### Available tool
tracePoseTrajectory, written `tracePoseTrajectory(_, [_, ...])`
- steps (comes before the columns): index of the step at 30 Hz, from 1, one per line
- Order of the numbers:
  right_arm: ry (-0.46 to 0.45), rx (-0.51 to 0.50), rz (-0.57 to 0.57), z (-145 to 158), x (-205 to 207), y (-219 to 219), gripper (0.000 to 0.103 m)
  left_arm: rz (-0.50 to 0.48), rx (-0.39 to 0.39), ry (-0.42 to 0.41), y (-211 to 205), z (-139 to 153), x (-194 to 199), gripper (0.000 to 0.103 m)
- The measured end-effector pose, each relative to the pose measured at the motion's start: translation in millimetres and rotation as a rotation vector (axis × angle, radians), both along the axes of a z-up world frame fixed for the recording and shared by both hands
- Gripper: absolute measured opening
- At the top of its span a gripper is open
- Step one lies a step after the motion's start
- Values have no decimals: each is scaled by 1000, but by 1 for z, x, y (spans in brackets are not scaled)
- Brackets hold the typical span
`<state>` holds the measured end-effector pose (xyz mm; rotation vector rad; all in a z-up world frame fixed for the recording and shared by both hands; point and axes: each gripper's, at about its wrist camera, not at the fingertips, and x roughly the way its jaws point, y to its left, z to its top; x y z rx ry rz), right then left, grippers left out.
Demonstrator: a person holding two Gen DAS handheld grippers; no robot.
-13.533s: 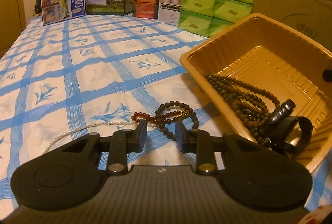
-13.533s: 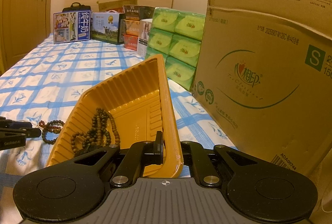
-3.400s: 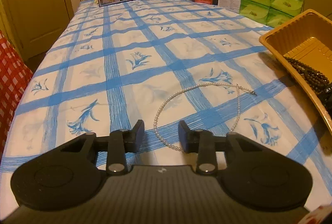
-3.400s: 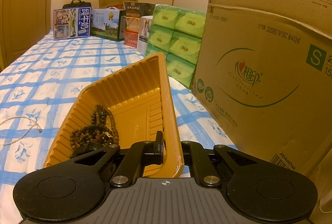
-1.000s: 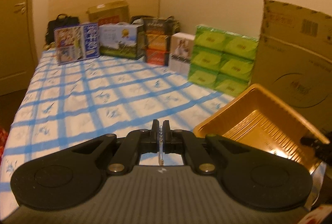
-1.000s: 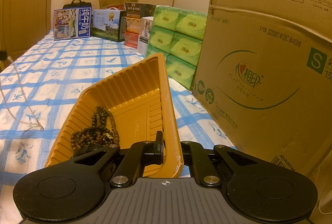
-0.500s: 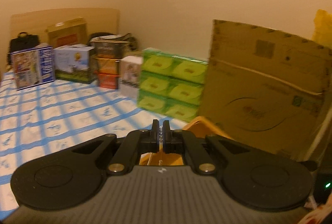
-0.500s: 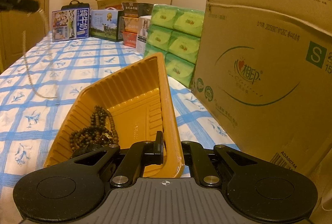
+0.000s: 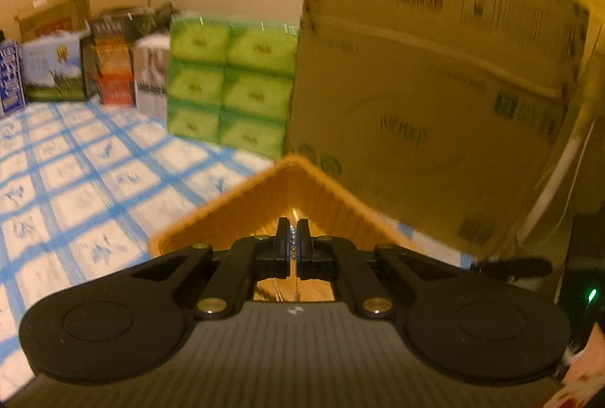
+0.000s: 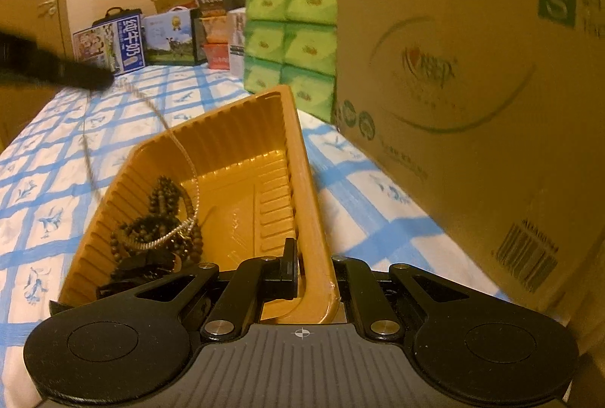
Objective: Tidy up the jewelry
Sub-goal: 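Lift the pearl strand, lower it into the tray and open the left gripper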
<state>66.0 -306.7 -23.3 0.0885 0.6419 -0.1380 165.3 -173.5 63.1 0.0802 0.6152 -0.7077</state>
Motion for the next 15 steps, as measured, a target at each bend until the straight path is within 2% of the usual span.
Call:
tracePoseTrajectory(8, [16,88,-20,-13,-5,-16,6,0,70,71,-7,-41,4,4])
tracePoseTrajectory(10, [17,104,-23,-15,-6,-18,6,8,79,77,-3,-44,4,9])
tracePoseTrajectory(12, [18,121,-28,-17,-7,-21,6,29,82,69,4,-43,2,22])
tracePoseTrajectory(15, [18,154,-36,-19,-8,-24,6,63,76,58,18,-39,0,26])
